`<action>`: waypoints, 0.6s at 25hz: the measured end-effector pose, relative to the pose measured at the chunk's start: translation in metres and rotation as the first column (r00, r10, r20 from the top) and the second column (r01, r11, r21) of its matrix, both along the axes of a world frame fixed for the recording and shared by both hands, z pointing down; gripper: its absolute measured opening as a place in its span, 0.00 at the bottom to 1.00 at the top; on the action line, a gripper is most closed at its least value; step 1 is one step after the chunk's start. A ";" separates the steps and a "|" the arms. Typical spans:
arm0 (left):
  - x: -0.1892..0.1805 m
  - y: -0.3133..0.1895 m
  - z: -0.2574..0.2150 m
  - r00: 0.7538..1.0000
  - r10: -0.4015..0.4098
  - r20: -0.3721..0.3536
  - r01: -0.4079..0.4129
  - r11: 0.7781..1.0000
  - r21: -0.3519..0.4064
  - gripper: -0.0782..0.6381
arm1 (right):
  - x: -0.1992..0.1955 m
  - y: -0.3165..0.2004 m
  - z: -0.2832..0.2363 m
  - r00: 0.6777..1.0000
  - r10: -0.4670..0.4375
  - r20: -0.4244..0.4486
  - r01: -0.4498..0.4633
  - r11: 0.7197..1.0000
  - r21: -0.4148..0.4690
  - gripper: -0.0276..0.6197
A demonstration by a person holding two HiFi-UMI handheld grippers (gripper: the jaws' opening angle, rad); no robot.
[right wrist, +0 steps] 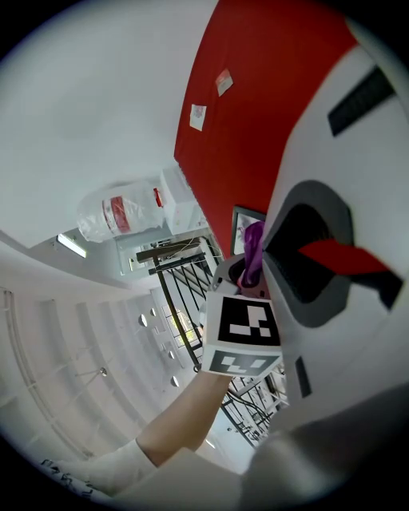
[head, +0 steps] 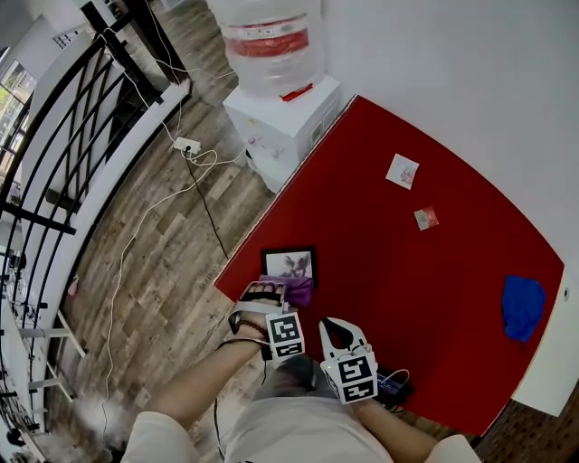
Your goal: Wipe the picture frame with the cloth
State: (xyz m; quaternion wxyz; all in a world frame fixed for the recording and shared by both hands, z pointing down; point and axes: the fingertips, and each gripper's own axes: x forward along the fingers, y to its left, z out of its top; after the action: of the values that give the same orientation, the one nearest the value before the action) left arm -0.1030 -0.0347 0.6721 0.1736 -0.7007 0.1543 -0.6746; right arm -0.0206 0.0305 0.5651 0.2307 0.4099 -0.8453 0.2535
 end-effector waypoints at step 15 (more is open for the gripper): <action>0.004 -0.095 -0.013 0.990 -0.136 -0.041 0.140 0.982 0.123 0.19 | 0.013 0.000 0.000 1.000 0.023 -0.012 -0.023 1.000 -0.005 0.05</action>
State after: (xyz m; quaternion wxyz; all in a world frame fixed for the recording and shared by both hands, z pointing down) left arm -0.0993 -0.1299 0.6594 0.1674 -0.6868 0.2474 -0.6627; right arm -0.0080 0.0310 0.5652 0.2340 0.4207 -0.8383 0.2560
